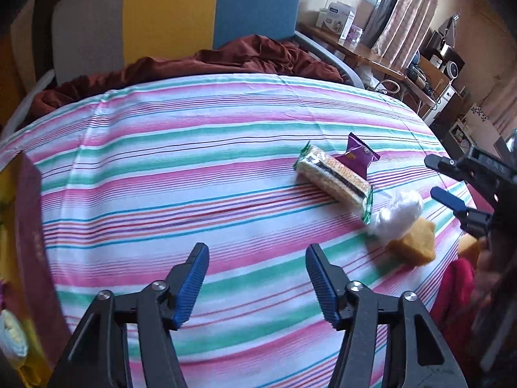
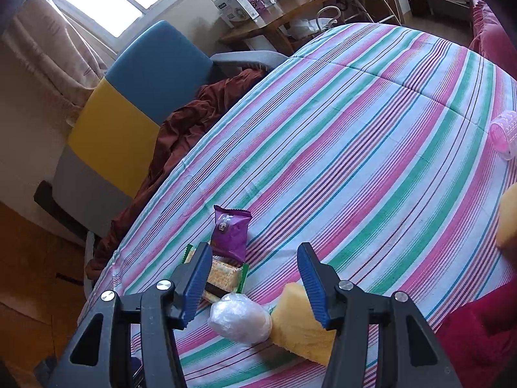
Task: Organize objects
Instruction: 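Grasp the second cracker pack with the left tool and lift it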
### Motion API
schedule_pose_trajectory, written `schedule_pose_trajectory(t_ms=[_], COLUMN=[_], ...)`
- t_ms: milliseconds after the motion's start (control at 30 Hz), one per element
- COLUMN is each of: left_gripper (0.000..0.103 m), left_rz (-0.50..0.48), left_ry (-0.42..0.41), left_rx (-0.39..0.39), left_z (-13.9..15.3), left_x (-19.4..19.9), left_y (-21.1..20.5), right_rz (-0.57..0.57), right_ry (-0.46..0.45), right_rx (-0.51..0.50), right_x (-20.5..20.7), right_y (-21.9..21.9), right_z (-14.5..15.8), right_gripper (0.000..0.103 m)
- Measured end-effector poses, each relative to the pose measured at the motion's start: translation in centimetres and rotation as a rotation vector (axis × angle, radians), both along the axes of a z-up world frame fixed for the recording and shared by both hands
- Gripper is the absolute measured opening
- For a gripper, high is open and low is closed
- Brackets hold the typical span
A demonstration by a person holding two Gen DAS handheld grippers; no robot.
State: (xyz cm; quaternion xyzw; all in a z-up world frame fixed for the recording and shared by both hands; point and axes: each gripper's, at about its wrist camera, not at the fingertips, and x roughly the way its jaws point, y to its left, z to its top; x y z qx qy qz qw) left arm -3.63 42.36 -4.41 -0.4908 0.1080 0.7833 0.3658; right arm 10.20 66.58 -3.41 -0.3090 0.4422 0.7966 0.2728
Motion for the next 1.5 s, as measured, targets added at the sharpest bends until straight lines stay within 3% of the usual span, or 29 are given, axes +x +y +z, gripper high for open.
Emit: schedule_pose_trajectory(t_ms=[400,633,767,900,967,1067,1300,1500], left_gripper=[0.054,0.056,0.063,0.068,0.056,0.05,0.044,0.044], left_rz=[0.056,0.103,0.112,0.048,0.016,-0.025,-0.08,-0.068], left_ry=[-0.115,-0.117,-0.102,-0.026,0.016,0.049,0.124,0.17], left_rx=[0.0,-0.035,-0.057,-0.096,-0.098,-0.07,-0.049,-0.034], left_z=[-1.3,-2.5,-3.5,-3.8,-3.9,-3.9,-3.9,-3.8], left_x=[-2.0,-2.8,-3.0,-2.5,-2.0,-1.9,-1.0,-0.1], left_y=[9.0,12.6,14.1,15.1,14.4,12.2,5.7,-1.6], right_rz=[0.02,0.011,0.013,0.018,0.018,0.019,0.041,0.156], right_ry=[0.061,0.088,0.091,0.086,0.086,0.082,0.048,0.007], right_rx=[-0.058,-0.087,-0.092,-0.099,-0.101,-0.101,-0.09,-0.082], right_x=[0.2,0.5,0.5,0.4,0.5,0.5,0.1,-1.9], right_y=[0.4,0.7,0.6,0.7,0.7,0.7,0.6,-0.6], right_z=[-0.3,-0.5,-0.5,-0.6,-0.6,-0.7,-0.8,-1.1], right_gripper=[0.056,0.056,0.056,0.056,0.056,0.056,0.056,0.056])
